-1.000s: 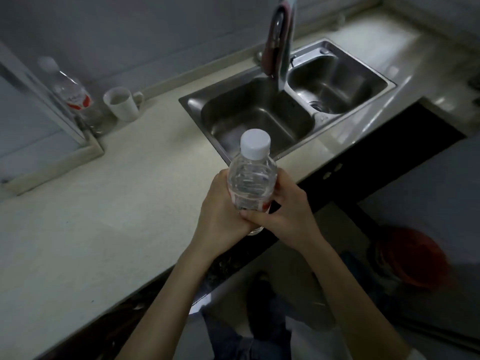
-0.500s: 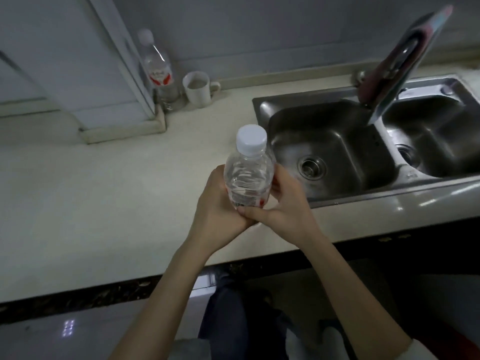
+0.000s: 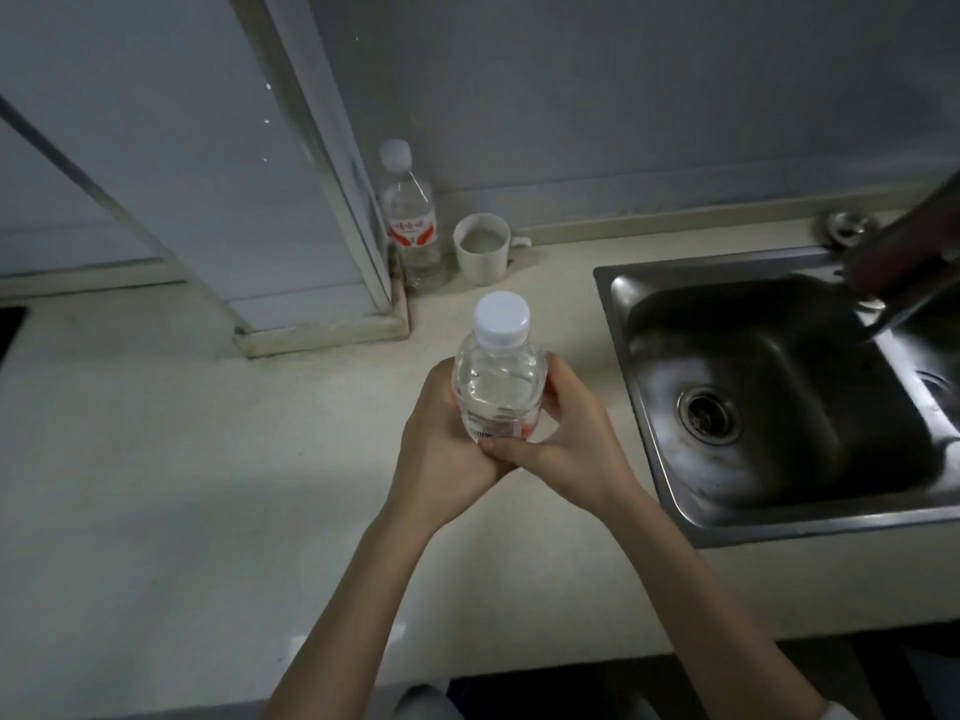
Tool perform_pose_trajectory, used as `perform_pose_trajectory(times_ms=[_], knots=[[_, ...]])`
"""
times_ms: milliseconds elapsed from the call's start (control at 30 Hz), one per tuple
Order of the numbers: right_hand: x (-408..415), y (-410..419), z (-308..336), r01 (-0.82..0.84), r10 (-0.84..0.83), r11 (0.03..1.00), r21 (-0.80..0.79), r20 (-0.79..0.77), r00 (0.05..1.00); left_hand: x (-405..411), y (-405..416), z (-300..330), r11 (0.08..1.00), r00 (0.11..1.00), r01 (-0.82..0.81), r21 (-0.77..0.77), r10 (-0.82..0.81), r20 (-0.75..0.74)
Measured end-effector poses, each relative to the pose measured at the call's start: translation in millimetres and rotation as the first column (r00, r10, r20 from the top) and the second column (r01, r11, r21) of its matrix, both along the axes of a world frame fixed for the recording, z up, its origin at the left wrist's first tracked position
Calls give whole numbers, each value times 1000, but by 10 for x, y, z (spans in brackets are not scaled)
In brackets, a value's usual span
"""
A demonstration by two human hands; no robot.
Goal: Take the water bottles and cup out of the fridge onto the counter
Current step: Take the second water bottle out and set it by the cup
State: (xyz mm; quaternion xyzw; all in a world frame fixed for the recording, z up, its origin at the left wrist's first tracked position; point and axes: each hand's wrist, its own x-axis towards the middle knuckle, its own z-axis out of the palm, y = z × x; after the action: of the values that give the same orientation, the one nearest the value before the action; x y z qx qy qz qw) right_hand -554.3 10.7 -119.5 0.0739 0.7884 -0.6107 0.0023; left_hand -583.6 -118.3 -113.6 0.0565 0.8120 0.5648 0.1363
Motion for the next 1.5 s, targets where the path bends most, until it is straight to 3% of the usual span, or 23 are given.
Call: perform_pose_trajectory(times_ms=[167, 300, 833, 1133, 1300, 1500], knots=[[-391, -117, -150, -45, 44, 998, 40, 15, 999, -343, -116, -232, 999, 998, -53, -7, 53, 42], [-734, -167, -274, -88, 87, 995, 53, 34, 996, -599, -176, -331, 995, 996, -61, -84, 55, -72], [-1901, -140, -624, -213, 211, 974, 76, 37, 977, -1581, -98, -791, 961, 964, -232, -152, 207, -165], [-2247, -146, -678, -223, 222, 971, 92, 18, 975, -1923, -78, -974, 947, 954, -281, -158, 258, -153], [-2331, -124, -711, -211, 209, 974, 82, 32, 977, -2047, -44, -1057, 937, 932, -290, -196, 231, -279], [-2396, -138, -733, -204, 202, 977, 69, 28, 979, -2085, -15, -1126, 929, 907, -339, -147, 281, -313]])
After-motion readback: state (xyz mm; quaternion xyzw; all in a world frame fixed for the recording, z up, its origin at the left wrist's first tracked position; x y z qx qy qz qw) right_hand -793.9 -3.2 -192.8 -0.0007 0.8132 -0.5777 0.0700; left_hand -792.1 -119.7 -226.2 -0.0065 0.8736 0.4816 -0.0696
